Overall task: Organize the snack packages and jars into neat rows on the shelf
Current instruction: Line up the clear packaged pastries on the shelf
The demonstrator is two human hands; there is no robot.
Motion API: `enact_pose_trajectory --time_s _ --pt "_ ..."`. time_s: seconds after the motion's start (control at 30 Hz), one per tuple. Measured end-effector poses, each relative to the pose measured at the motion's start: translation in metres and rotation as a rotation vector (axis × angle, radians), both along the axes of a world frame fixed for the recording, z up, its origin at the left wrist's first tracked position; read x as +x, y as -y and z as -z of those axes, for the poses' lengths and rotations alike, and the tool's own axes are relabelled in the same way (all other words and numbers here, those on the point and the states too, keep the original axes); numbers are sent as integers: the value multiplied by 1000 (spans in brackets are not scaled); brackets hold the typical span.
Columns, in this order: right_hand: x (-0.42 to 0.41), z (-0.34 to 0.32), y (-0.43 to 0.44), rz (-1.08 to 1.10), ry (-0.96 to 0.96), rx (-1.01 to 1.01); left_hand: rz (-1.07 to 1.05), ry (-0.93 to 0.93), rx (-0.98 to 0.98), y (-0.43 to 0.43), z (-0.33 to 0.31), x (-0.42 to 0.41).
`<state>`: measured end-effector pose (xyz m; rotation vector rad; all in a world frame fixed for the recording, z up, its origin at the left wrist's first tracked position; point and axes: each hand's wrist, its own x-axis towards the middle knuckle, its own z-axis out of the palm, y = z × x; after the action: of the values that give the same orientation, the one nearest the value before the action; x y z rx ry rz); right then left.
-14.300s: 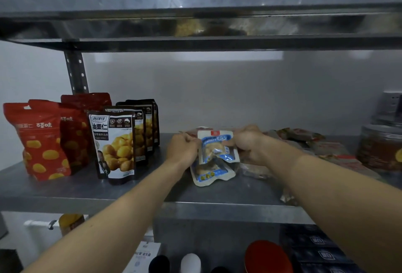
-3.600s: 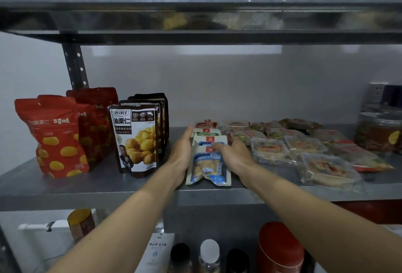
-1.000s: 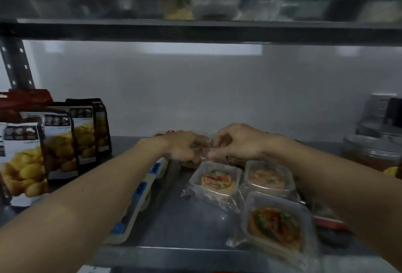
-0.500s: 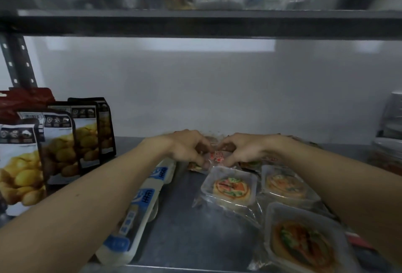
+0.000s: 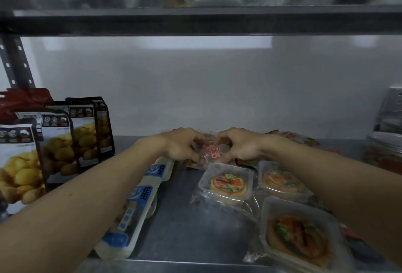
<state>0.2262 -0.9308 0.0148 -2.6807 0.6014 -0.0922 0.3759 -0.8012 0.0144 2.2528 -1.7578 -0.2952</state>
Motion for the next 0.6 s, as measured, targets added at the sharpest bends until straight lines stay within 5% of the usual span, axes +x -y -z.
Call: enact_pose_trajectory --time_s 0.33,0.6 --pt "-26 -29 3 96 215 -190 34 145 -247 3 -13 -14" --pt "-70 -32 36 554 115 -223 -4 11 -24 2 -12 -34"
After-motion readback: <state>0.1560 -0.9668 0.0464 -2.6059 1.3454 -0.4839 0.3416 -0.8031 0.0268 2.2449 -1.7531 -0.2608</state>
